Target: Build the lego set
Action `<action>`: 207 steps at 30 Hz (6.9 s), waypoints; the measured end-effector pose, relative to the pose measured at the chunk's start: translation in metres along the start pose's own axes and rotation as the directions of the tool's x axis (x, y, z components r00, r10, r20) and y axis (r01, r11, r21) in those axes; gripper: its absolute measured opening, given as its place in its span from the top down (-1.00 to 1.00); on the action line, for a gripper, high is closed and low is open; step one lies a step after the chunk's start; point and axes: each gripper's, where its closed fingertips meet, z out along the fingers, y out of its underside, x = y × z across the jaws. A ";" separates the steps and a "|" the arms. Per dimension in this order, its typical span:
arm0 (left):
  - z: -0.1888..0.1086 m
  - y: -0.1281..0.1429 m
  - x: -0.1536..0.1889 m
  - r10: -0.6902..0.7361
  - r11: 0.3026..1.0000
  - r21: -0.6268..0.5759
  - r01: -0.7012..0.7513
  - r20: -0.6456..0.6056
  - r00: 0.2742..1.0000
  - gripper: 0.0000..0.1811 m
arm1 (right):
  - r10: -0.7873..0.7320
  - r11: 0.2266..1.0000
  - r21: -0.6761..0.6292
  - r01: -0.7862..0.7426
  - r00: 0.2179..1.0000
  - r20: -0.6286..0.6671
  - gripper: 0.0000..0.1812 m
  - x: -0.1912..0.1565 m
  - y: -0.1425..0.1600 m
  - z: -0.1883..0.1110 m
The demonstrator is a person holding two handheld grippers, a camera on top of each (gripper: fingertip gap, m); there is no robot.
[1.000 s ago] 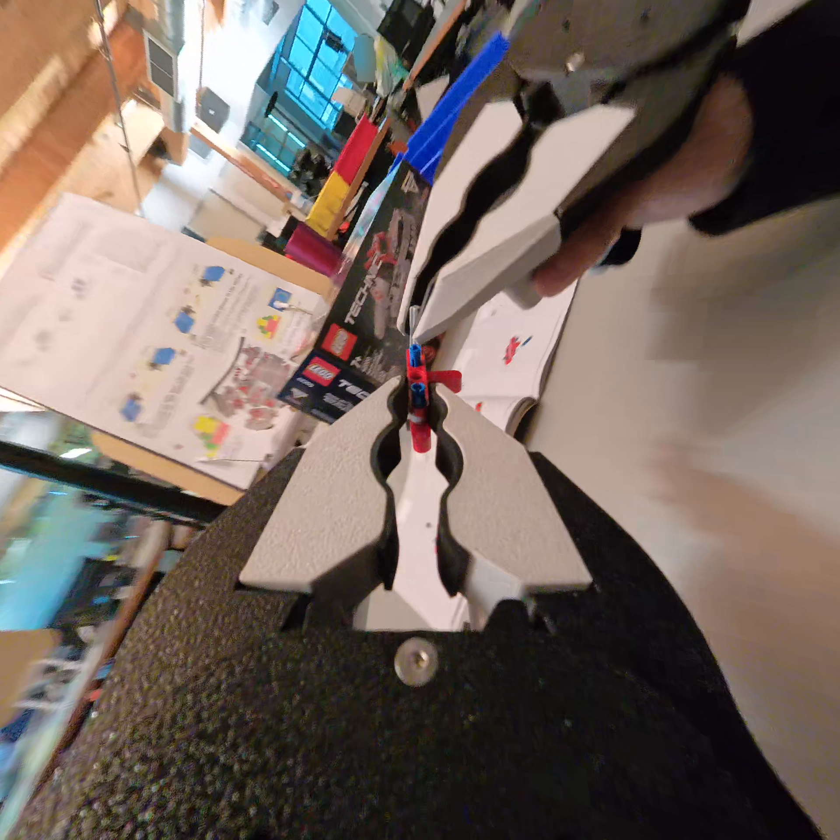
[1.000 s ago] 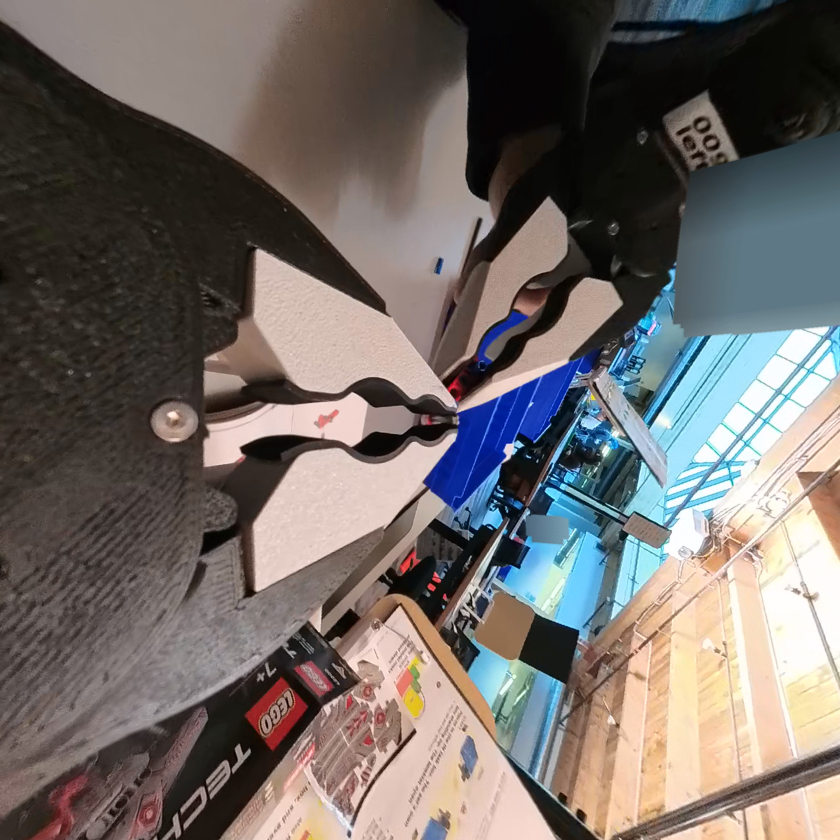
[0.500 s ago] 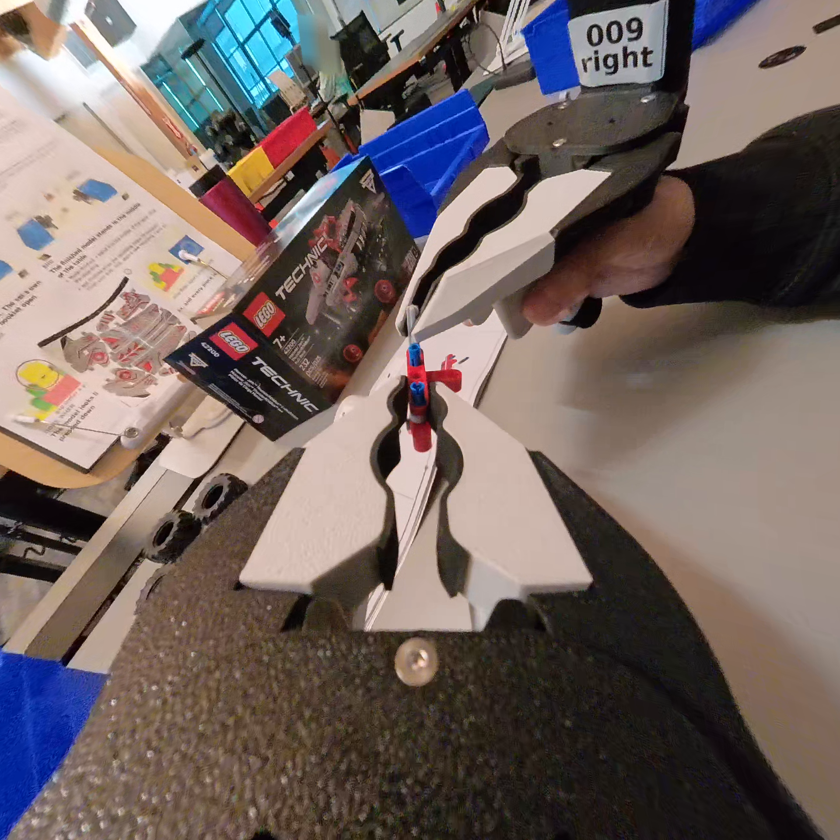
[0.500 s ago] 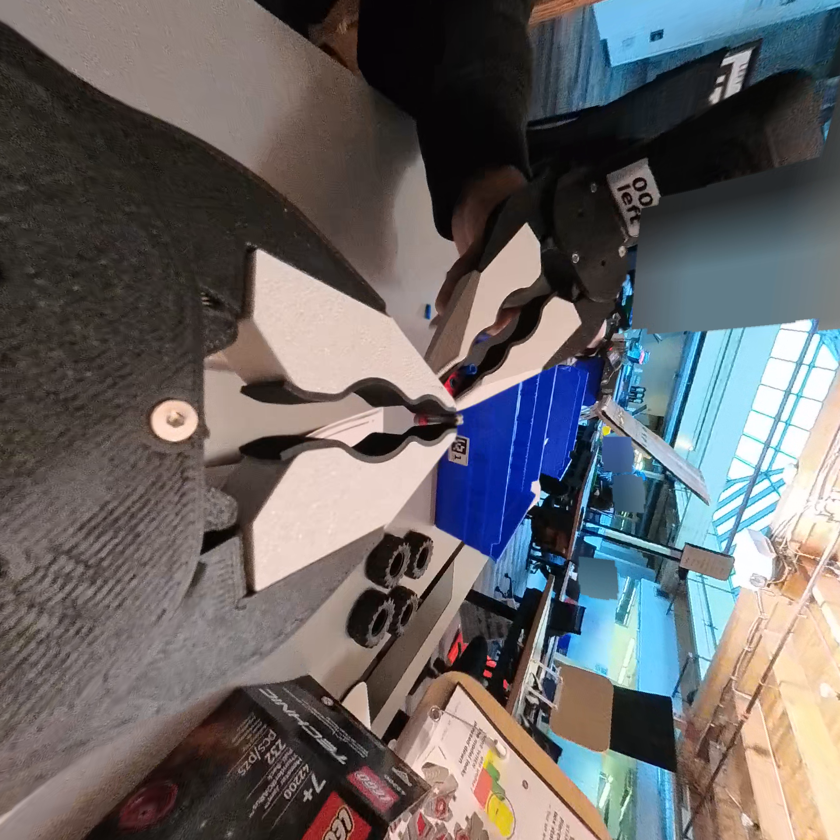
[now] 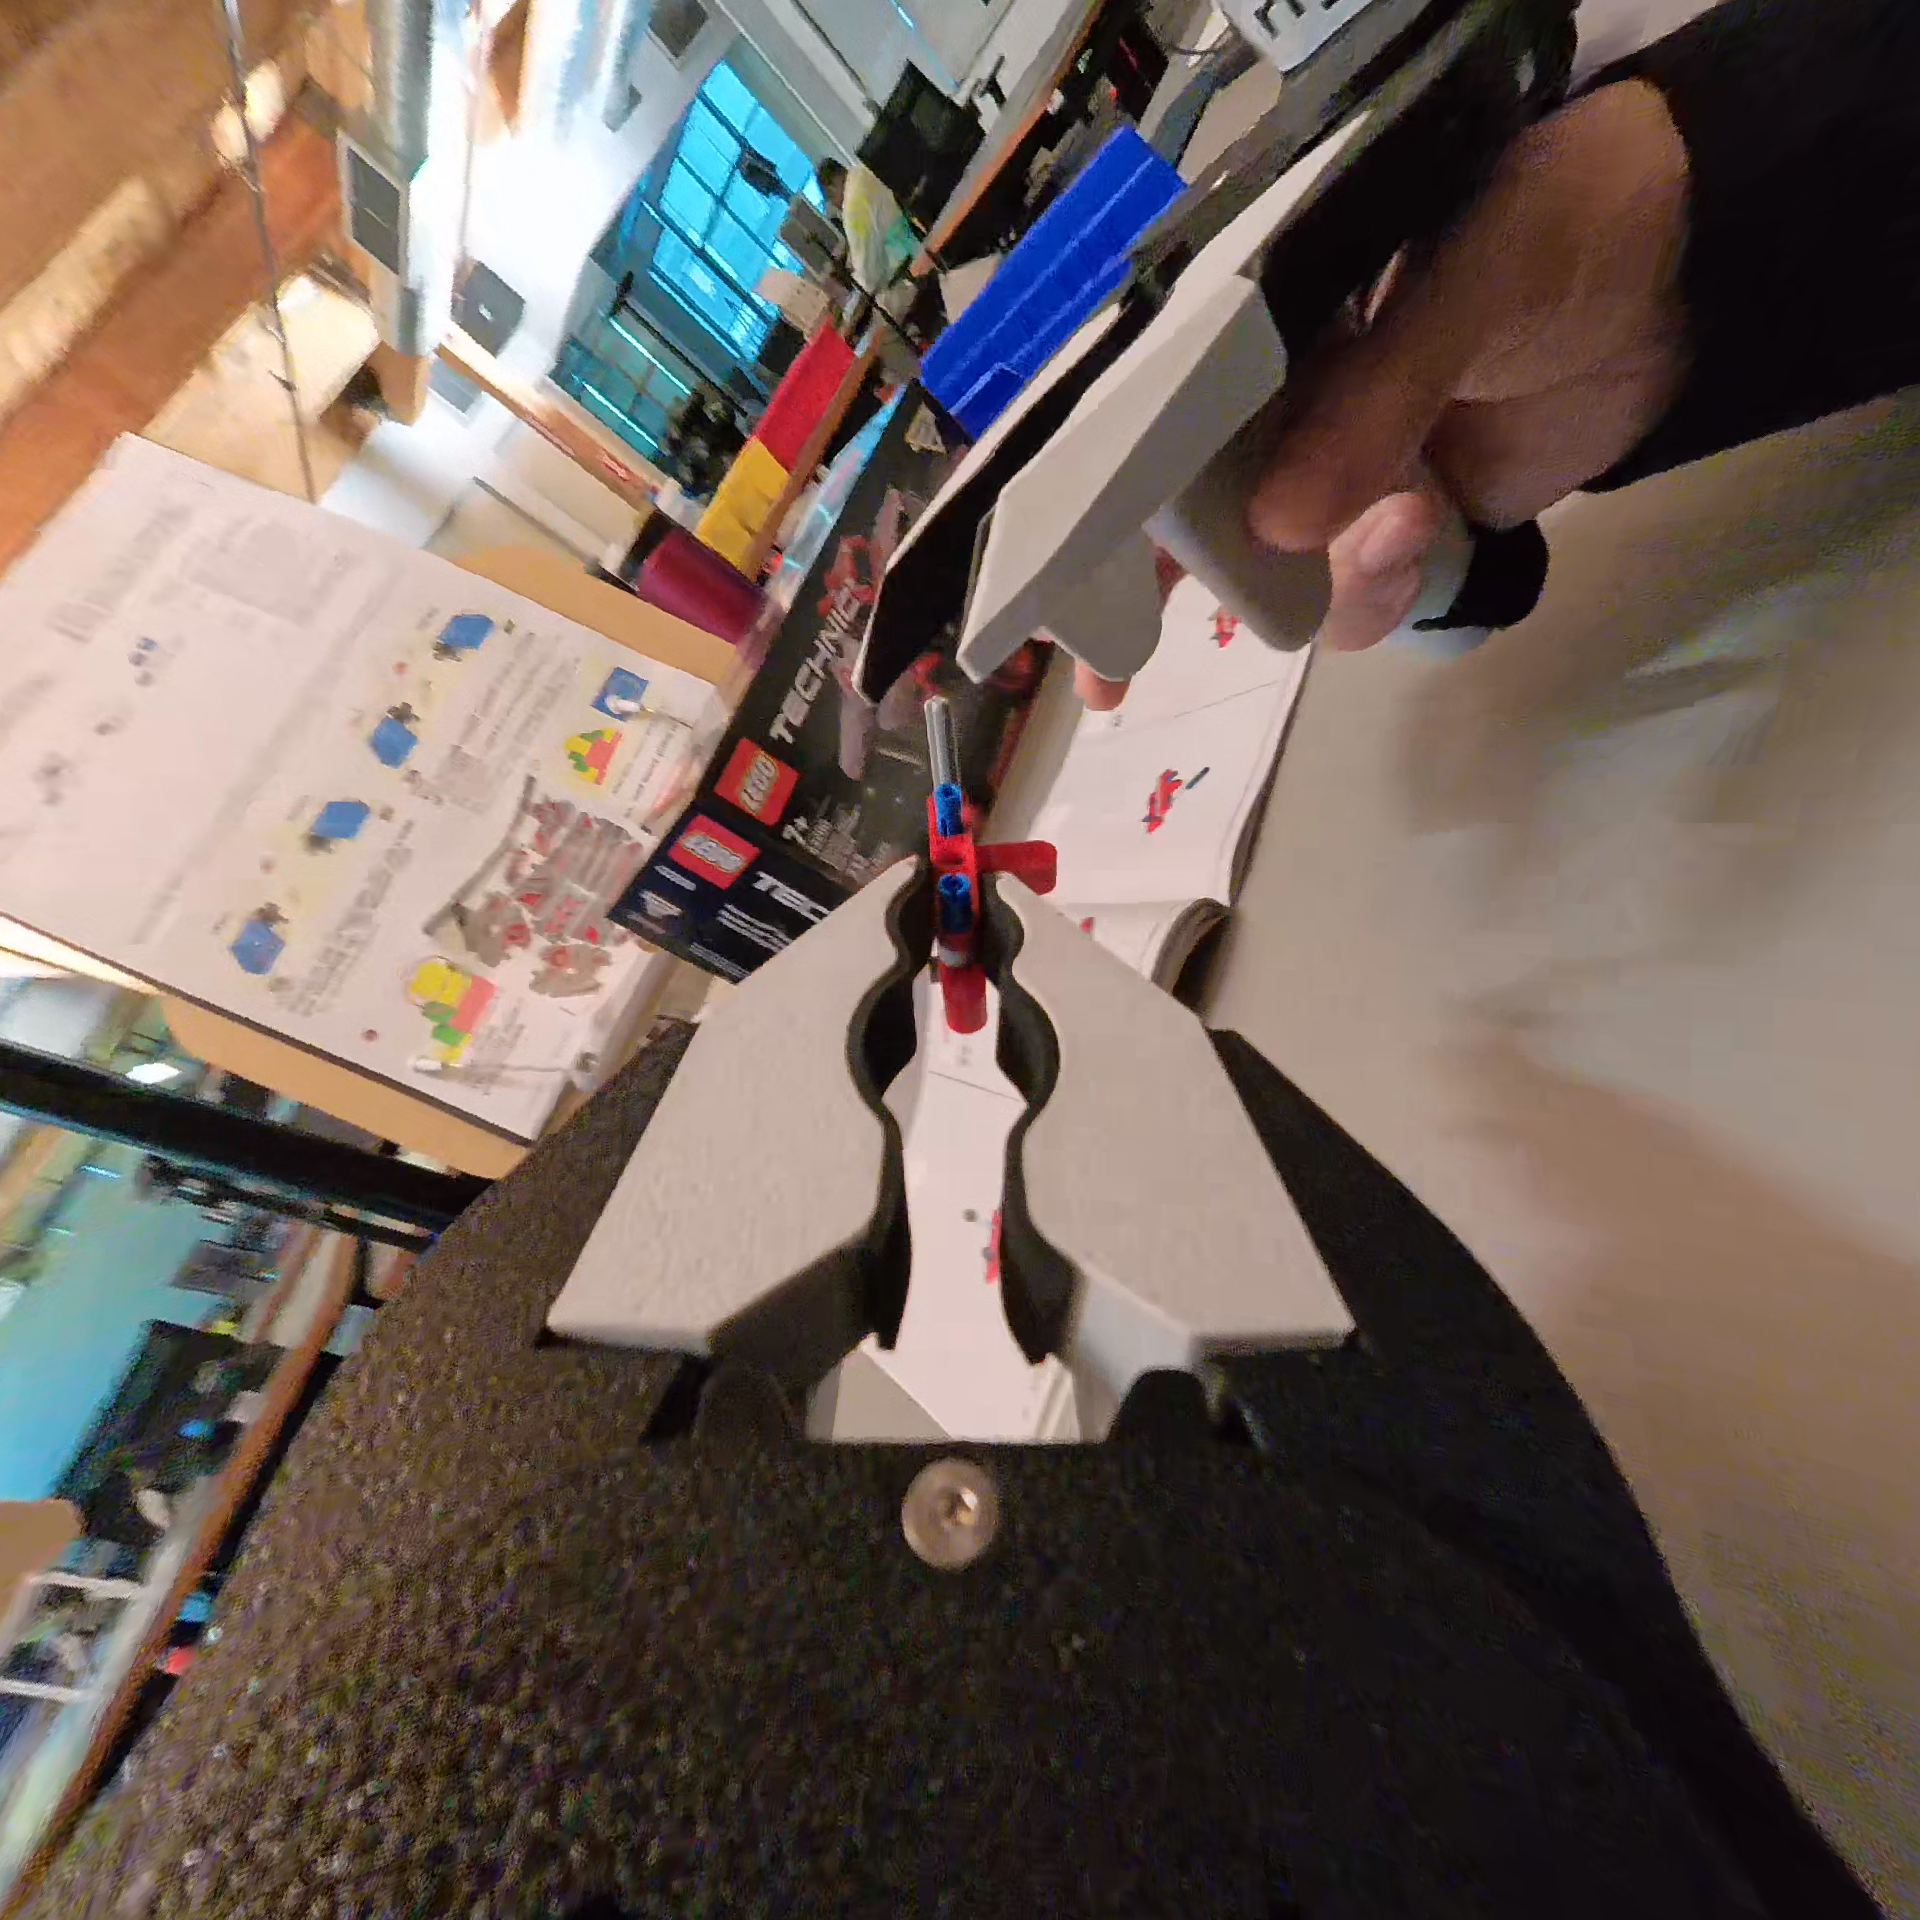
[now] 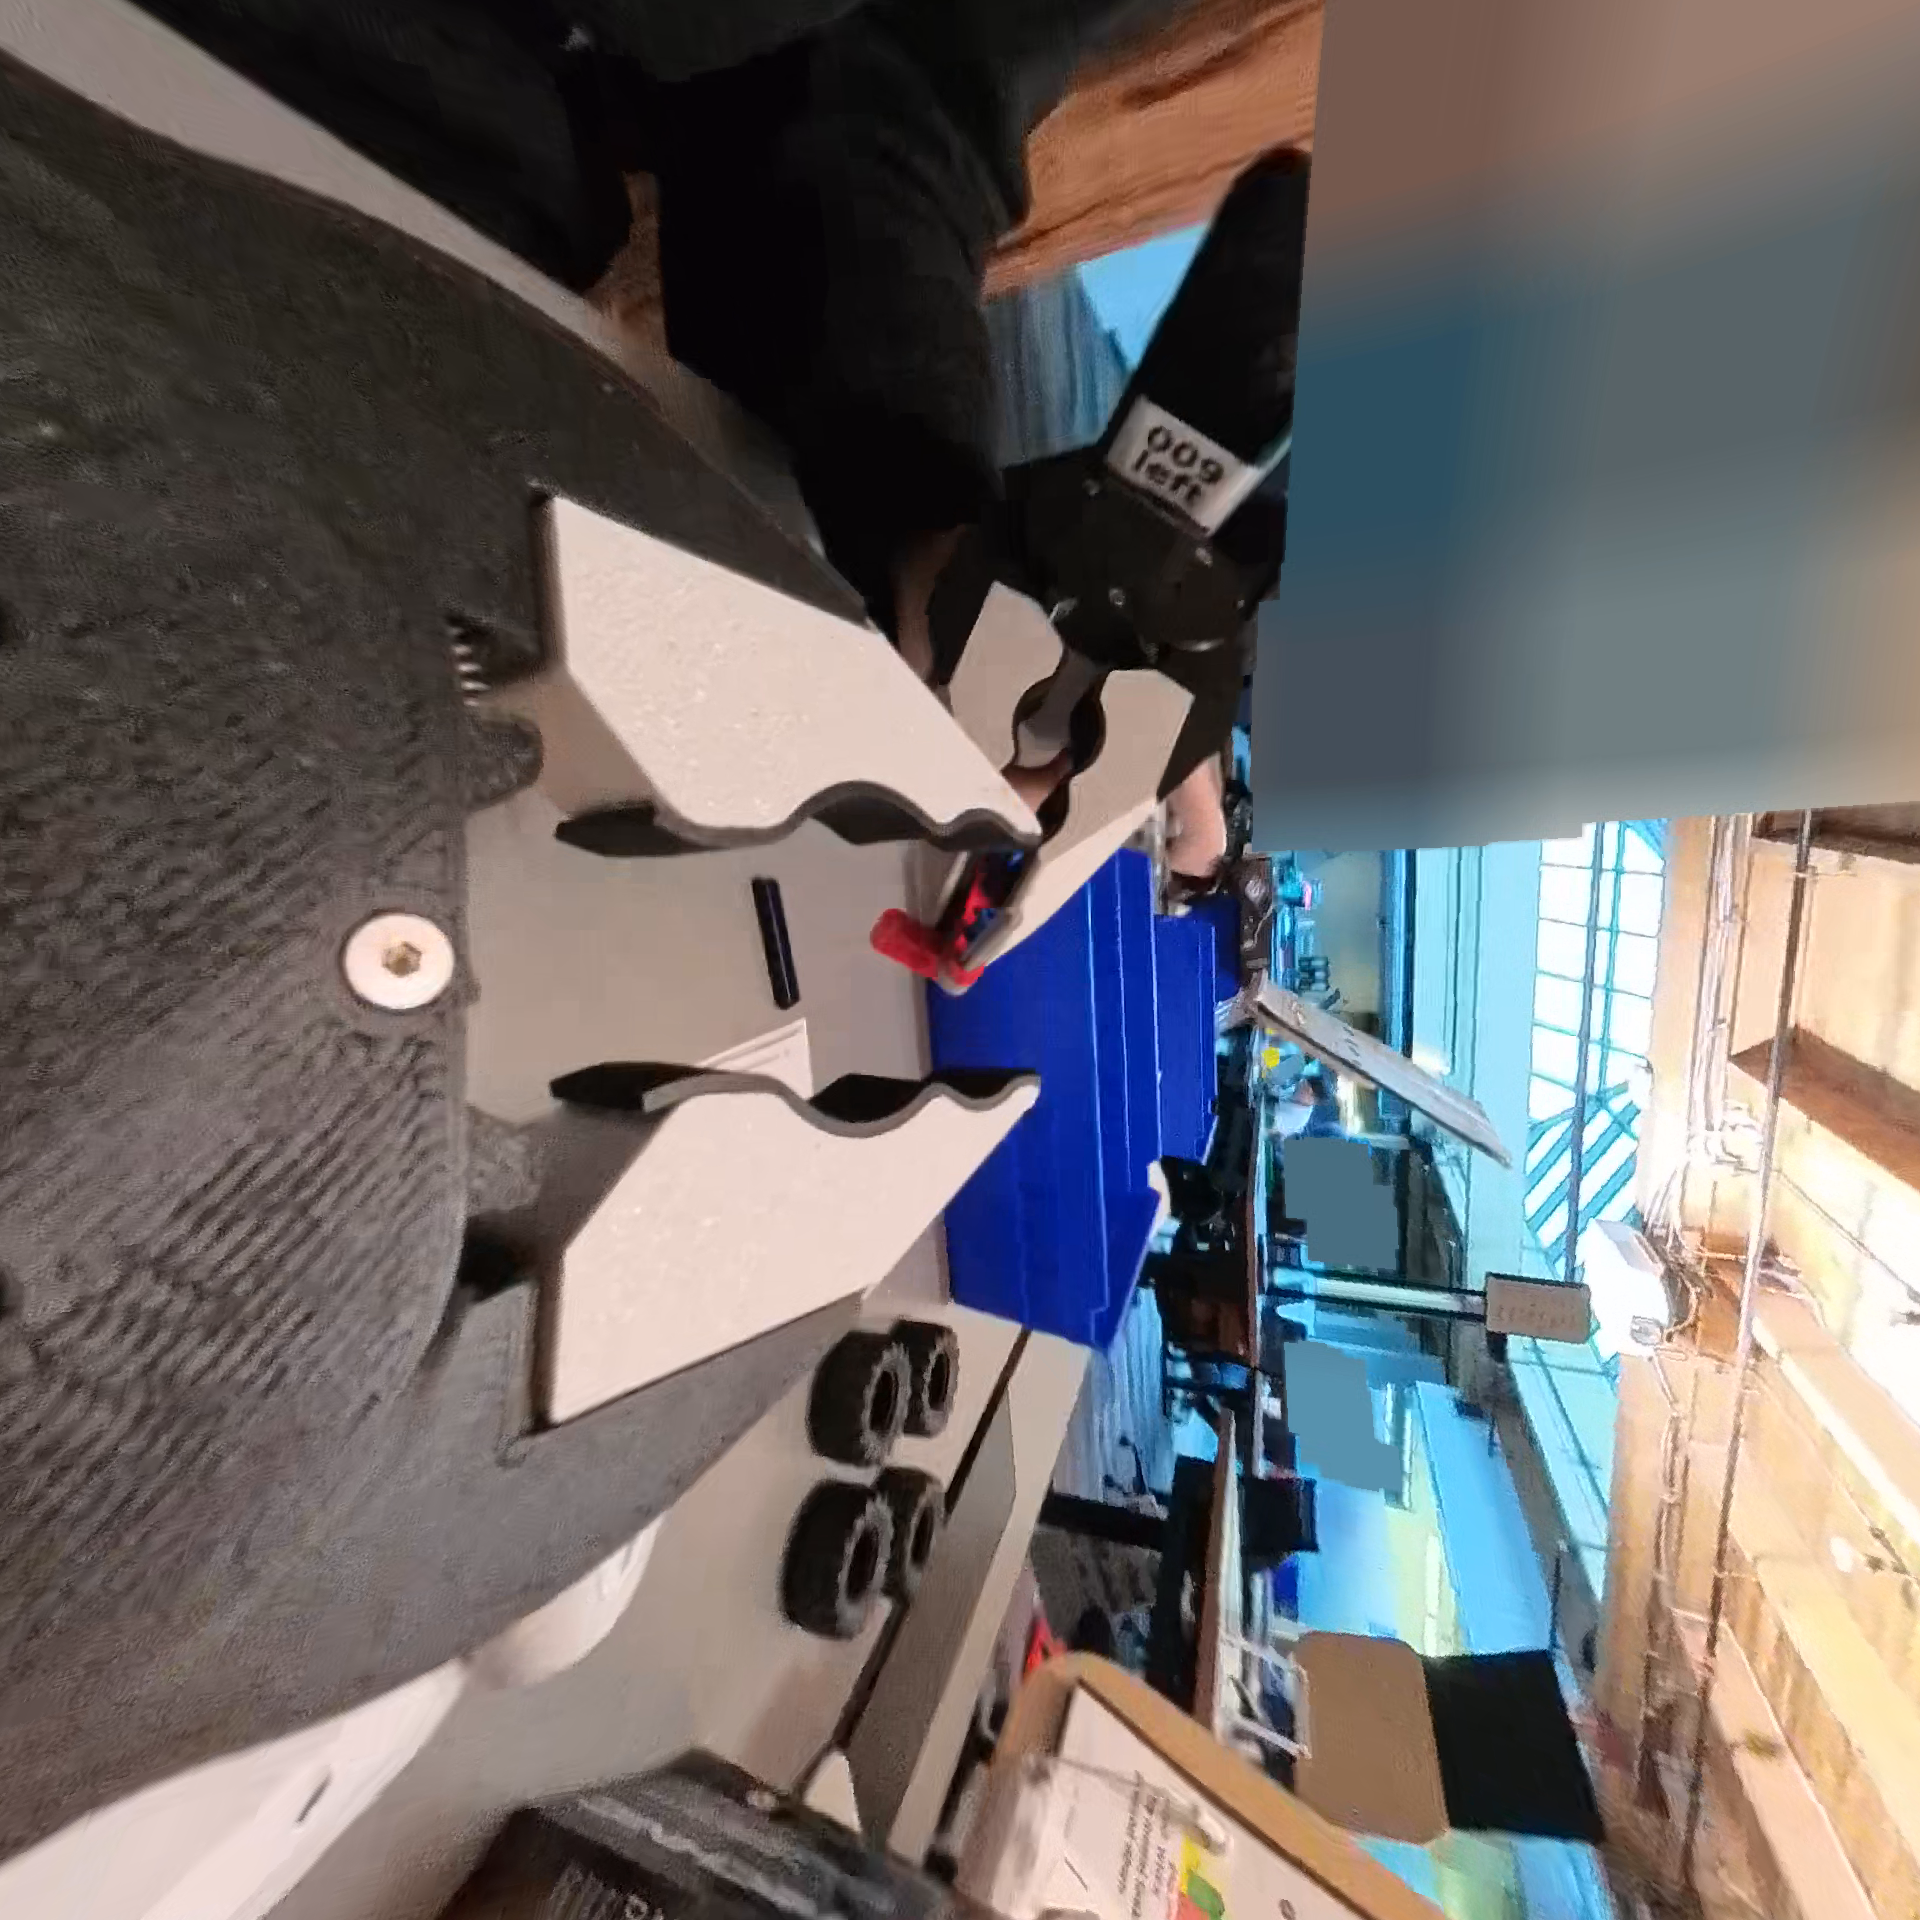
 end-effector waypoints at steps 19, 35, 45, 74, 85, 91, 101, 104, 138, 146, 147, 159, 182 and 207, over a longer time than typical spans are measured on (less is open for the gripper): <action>-0.015 -0.056 0.012 0.568 0.807 0.057 -0.588 0.200 0.798 0.95 | 0.261 0.963 -0.053 -0.265 0.865 0.428 0.67 -0.050 -0.010 -0.022; -0.018 -0.059 0.016 0.566 0.808 0.074 -0.584 0.180 0.805 0.95 | 0.255 0.965 -0.068 -0.254 0.844 0.471 0.71 -0.055 -0.013 -0.026; -0.020 -0.058 0.016 0.570 0.811 0.045 -0.583 0.168 0.805 0.97 | 0.272 0.961 -0.087 -0.263 0.840 0.469 0.73 -0.054 -0.012 -0.025; 0.005 -0.029 0.076 0.500 0.852 0.162 -0.498 0.028 0.865 0.95 | 0.325 0.934 -0.225 -0.276 0.919 0.223 0.75 -0.042 0.030 -0.093; 0.004 -0.031 0.074 0.522 0.835 0.155 -0.527 0.075 0.849 0.95 | 0.262 0.935 -0.307 -0.179 0.931 0.255 0.78 -0.045 0.044 -0.081; 0.001 -0.037 0.073 0.528 0.826 0.171 -0.537 0.101 0.843 0.95 | 0.231 0.950 -0.272 -0.151 0.927 0.295 0.74 -0.050 0.039 -0.080; -0.001 -0.043 0.072 0.611 0.762 0.147 -0.631 0.161 0.775 0.95 | 0.173 0.962 -0.259 -0.091 0.934 0.313 0.72 -0.055 0.040 -0.078; -0.003 -0.045 0.070 0.639 0.735 0.135 -0.665 0.190 0.745 0.95 | 0.156 0.962 -0.263 -0.075 0.940 0.305 0.73 -0.054 0.041 -0.077; -0.029 -0.047 0.073 0.644 0.725 0.136 -0.675 0.212 0.735 0.95 | 0.116 0.973 -0.230 -0.032 0.925 0.363 0.73 -0.059 0.038 -0.079; -0.028 -0.049 0.074 0.631 0.737 0.144 -0.661 0.205 0.748 0.96 | 0.138 0.972 -0.231 -0.051 0.915 0.380 0.73 -0.060 0.037 -0.080; -0.028 -0.049 0.074 0.630 0.738 0.144 -0.659 0.204 0.749 0.96 | 0.140 0.971 -0.232 -0.053 0.915 0.378 0.73 -0.060 0.037 -0.080; -0.028 -0.051 0.076 0.647 0.720 0.151 -0.678 0.210 0.733 0.96 | 0.105 0.972 -0.233 -0.012 0.915 0.389 0.73 -0.062 0.038 -0.082; -0.031 -0.044 0.029 -0.461 0.765 0.342 0.546 -0.300 0.835 0.56 | -0.224 0.967 -0.075 0.242 0.955 0.193 0.74 -0.039 0.021 -0.072; -0.020 -0.027 0.032 -0.424 0.835 0.278 0.475 -0.225 0.877 0.67 | -0.534 0.795 -0.260 0.548 0.836 0.130 0.73 -0.035 0.029 -0.056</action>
